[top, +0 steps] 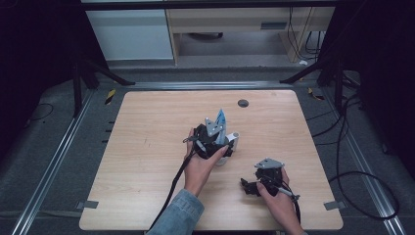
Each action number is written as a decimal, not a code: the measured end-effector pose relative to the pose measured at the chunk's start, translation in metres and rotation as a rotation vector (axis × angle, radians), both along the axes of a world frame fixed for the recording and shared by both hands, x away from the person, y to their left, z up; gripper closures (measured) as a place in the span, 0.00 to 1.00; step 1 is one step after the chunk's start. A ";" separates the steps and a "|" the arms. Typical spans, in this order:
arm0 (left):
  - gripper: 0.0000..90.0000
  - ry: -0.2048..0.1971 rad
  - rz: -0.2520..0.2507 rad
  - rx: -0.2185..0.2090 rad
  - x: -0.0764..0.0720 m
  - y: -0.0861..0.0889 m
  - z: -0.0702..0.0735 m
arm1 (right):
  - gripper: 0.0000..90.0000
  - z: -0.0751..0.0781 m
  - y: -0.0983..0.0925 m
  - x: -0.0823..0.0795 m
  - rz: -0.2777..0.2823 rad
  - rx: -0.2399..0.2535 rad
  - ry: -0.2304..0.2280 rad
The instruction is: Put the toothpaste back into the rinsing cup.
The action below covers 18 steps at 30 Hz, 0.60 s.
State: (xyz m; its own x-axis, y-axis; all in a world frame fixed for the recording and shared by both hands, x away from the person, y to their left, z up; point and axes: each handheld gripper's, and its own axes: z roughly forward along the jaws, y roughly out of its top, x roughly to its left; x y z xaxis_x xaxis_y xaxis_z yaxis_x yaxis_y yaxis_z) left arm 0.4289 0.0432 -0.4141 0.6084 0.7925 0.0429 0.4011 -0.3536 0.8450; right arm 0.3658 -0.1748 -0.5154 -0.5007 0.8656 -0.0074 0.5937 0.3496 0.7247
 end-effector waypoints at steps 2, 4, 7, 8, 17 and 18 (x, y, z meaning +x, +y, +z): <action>0.08 0.005 -0.004 0.008 -0.001 -0.001 0.000 | 0.00 0.000 0.000 0.000 0.000 0.000 0.000; 0.08 0.004 -0.005 0.008 -0.002 0.000 0.000 | 0.00 0.000 0.000 0.000 0.000 0.000 0.000; 0.07 0.004 -0.009 0.010 -0.003 0.000 -0.001 | 0.00 0.000 0.000 0.000 0.000 0.000 0.000; 0.07 0.005 -0.009 0.013 -0.003 0.000 -0.001 | 0.00 0.000 0.000 0.000 0.000 0.000 0.000; 0.07 0.020 -0.009 0.023 -0.006 0.006 -0.006 | 0.00 0.000 0.000 0.000 0.000 0.000 0.000; 0.07 0.019 -0.010 0.023 -0.006 0.007 -0.006 | 0.00 0.000 0.000 0.000 0.000 0.000 0.000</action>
